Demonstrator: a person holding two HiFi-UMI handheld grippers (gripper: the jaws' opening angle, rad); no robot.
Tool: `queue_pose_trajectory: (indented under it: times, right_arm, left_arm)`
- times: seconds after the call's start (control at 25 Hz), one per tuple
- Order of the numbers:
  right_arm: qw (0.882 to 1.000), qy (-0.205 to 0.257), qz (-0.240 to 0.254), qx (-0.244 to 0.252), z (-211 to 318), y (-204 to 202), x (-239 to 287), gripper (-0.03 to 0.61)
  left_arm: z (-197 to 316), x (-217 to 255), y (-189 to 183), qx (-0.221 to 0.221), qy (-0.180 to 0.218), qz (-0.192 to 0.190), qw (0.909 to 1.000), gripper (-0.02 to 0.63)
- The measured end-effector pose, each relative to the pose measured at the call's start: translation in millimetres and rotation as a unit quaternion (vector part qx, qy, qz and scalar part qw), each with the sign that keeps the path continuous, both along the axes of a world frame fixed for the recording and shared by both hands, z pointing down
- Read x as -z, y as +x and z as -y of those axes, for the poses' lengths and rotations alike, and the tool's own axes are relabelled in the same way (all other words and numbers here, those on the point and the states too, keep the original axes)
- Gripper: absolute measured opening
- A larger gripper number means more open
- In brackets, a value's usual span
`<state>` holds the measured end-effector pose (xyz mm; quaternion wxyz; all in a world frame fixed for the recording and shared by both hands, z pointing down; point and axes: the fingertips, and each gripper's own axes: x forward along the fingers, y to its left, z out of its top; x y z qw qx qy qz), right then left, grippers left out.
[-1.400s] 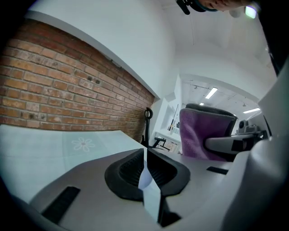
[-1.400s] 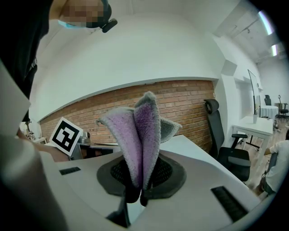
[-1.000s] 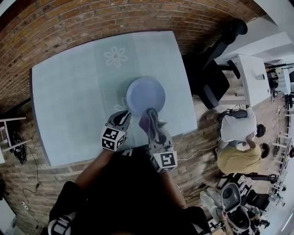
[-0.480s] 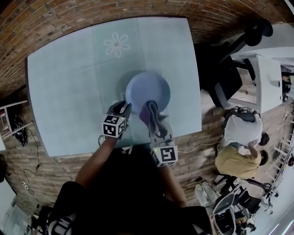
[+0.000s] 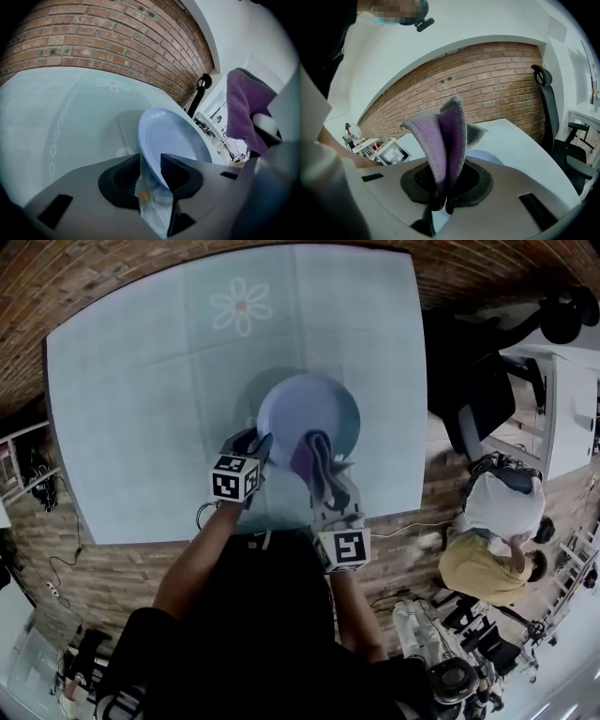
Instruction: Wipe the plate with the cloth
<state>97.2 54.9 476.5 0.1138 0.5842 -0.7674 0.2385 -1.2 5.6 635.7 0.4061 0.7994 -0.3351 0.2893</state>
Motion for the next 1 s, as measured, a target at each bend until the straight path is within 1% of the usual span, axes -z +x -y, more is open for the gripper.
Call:
queue_pose_trajectory:
  times: [0.12, 0.24, 0.32, 0.52, 0.72, 0.88, 1.0]
  right_arm:
    - [1.0, 0.007, 0.008, -0.005, 9.6, 0.4, -3.2, 0.061]
    - [1.0, 0.001, 0.001, 0.003, 12.9, -1.0, -10.3, 0.061]
    - [1.0, 0.003, 0.001, 0.004, 15.9, -1.1, -12.7, 0.061]
    - [1.0, 0.002, -0.008, 0.018, 18.7, -5.2, -21.6, 0.061]
    - [0.999, -0.012, -0.023, 0.044, 12.9, -16.3, -37.3, 0.061]
    - [0.995, -0.035, -0.048, 0.083, 6.6, -28.1, -59.7, 0.061]
    - [0.99, -0.05, -0.064, 0.118, 4.3, -38.1, -78.7, 0.061]
  left_arm:
    - [2.4, -7.4, 3.6, -0.006, -0.007, -0.003, 1.0, 0.14]
    - [4.8, -11.4, 3.4, -0.004, -0.009, -0.001, 1.0, 0.14]
    - [5.5, -12.9, 2.6, 0.0, -0.009, 0.001, 1.0, 0.12]
    - [4.1, -12.8, 2.8, 0.003, -0.016, -0.007, 0.9998, 0.11]
    - [-6.5, -13.9, -2.5, 0.0, -0.029, -0.011, 0.9995, 0.095]
    - [-16.8, -14.5, -6.7, -0.011, -0.034, -0.011, 0.9993, 0.072]
    - [-24.1, -15.3, -8.4, -0.023, -0.04, -0.012, 0.9989, 0.063]
